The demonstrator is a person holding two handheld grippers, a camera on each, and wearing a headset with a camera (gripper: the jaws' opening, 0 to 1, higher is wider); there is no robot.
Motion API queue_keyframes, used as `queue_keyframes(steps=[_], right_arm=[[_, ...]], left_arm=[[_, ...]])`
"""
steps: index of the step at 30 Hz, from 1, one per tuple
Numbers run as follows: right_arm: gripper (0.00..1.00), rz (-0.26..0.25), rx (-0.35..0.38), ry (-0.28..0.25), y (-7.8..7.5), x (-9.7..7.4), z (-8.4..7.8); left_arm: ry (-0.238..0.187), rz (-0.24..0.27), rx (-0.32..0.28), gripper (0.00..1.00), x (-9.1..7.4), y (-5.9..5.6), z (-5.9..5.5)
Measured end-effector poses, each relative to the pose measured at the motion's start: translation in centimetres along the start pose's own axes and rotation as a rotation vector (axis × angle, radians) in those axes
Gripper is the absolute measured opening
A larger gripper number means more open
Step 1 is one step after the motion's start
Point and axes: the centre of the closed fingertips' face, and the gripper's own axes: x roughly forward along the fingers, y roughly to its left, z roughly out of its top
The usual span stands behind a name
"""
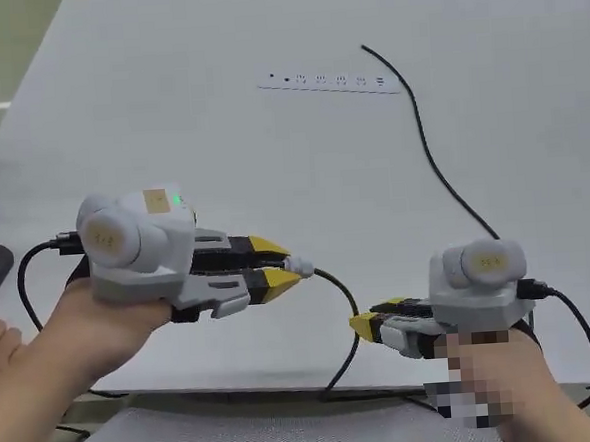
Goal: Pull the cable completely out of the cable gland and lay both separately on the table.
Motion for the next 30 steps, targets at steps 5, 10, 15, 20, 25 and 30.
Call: queue_keyframes(steps=[5, 10, 15, 20, 25, 30], right_arm=[[0.26, -0.023, -0.299, -0.032, 2.1, -0.9, 2.9], [0.27, 0.031, -0.454, -0.059, 5.3, 0.0, 4.8], [0.19, 0.018, -0.568, -0.028, 5.8, 0.9, 4.6], [0.16, 0.025, -0.595, -0.015, 5.9, 1.3, 4.4], [0.1, 0.025, -0.616, -0.007, 5.8, 1.5, 4.5], [0.0, 0.039, -0.609, -0.017, 6.2, 1.6, 4.7]], left_arm=[[0.008, -0.005, -0.005, 0.15, 0.1, -0.1, -0.1], [0.011, -0.012, -0.007, 0.15, 0.2, -0.3, 0.0], [0.012, -0.015, -0.002, 0.15, 0.2, -0.2, 0.0], [0.011, -0.013, -0.002, 0.15, 0.0, -0.3, -0.1], [0.013, -0.016, -0.001, 0.15, 0.0, -0.4, -0.2], [0.01, -0.016, 0.002, 0.15, -0.1, -0.5, -0.1]])
